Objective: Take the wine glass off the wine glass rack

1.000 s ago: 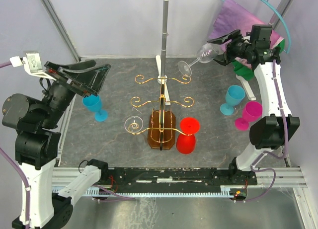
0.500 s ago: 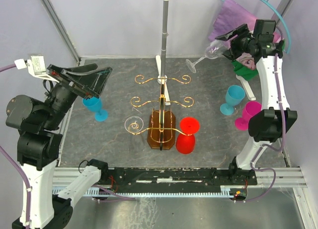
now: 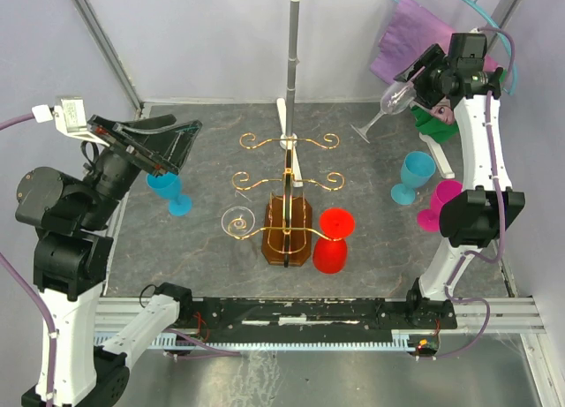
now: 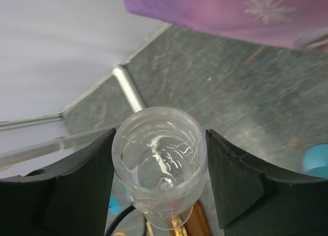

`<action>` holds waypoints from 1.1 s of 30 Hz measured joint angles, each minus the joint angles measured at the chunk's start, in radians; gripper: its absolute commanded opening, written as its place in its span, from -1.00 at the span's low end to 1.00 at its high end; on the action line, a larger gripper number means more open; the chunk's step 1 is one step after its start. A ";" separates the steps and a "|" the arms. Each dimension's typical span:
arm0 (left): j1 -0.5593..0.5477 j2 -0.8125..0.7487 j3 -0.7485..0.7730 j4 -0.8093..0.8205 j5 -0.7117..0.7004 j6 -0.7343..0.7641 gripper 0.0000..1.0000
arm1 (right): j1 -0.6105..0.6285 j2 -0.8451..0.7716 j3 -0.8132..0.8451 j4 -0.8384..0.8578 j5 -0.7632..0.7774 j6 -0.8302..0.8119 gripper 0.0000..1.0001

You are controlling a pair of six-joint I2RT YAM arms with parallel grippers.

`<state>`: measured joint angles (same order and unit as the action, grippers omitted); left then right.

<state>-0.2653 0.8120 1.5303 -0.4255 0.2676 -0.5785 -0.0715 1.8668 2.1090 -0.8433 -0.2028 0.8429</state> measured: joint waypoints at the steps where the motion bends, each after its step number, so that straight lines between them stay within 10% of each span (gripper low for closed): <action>1: 0.000 0.000 -0.001 0.000 0.002 0.000 0.98 | 0.003 0.000 0.000 -0.005 0.024 -0.028 0.24; 33: 0.000 0.049 -0.125 -0.006 0.003 -0.014 0.98 | 0.320 -0.168 -0.796 1.009 0.717 -0.680 0.12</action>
<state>-0.2653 0.8612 1.4055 -0.4320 0.2710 -0.5926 0.2489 1.6985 1.3132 0.1658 0.5140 0.1631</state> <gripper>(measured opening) 0.991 0.724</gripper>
